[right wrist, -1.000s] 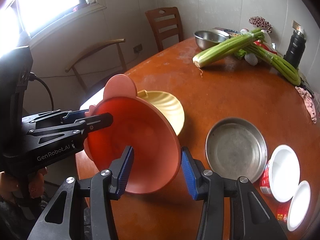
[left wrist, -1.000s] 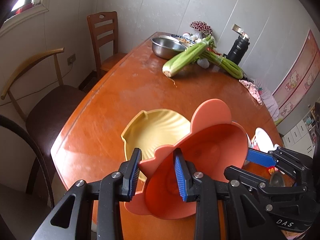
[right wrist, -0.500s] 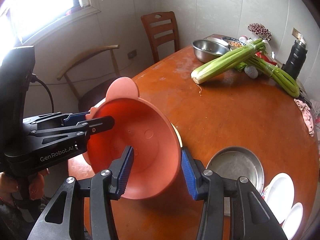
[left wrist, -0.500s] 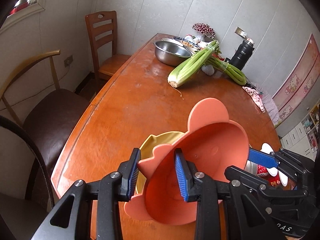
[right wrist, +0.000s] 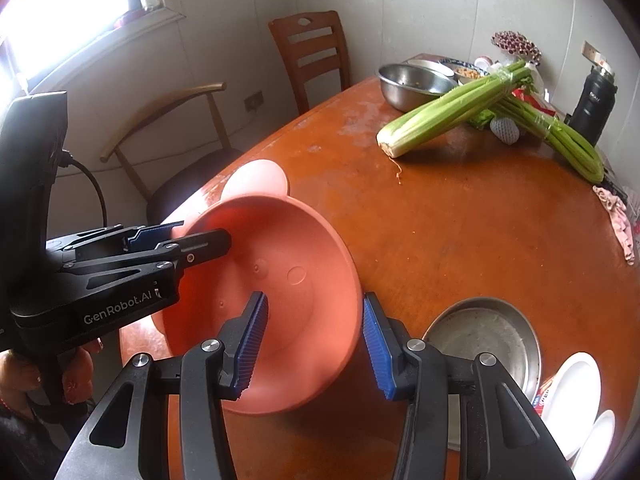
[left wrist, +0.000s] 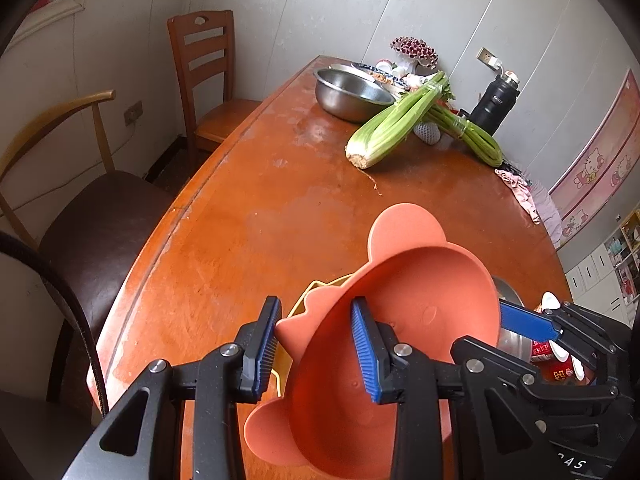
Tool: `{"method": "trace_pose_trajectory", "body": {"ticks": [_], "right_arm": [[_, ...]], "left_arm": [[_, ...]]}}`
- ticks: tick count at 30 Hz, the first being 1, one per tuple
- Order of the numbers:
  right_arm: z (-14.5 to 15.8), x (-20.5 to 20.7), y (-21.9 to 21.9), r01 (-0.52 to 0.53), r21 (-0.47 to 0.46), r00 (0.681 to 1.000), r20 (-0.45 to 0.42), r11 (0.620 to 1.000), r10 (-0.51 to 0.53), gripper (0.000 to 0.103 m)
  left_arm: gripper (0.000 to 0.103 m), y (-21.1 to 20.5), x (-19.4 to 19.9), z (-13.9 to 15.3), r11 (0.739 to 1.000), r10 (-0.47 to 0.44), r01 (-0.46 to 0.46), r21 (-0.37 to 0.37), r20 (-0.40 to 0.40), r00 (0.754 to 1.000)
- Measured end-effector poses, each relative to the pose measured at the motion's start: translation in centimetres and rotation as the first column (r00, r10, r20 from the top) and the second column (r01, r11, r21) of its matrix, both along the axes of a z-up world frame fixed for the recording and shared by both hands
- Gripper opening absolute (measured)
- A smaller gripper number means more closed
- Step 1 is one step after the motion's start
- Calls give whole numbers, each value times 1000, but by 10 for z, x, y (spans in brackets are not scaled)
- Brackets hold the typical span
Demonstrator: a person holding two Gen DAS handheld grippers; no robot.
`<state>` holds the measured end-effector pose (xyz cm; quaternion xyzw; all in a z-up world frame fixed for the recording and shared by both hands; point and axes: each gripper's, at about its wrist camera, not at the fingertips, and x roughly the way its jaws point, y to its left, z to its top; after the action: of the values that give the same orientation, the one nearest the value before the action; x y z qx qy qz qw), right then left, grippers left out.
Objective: Organize plates and bowls
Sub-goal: 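Lower the orange bear plate onto the yellow shell plate and open the left tool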
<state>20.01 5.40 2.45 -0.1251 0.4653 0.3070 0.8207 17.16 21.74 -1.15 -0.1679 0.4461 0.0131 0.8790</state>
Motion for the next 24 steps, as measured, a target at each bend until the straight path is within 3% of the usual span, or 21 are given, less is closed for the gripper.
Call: {"method": "trace_pose_trajectory", "body": {"ticks": [14, 24], "right_arm": [[-38, 19, 9, 7, -36, 997, -71, 999, -10, 50], [-48, 24, 10, 26, -70, 998, -60, 997, -30, 50]], "left_arm": [[36, 3, 15, -26, 1000, 21, -21, 6, -37, 999], [36, 0, 21, -33, 1000, 19, -19, 11, -49, 999]]}}
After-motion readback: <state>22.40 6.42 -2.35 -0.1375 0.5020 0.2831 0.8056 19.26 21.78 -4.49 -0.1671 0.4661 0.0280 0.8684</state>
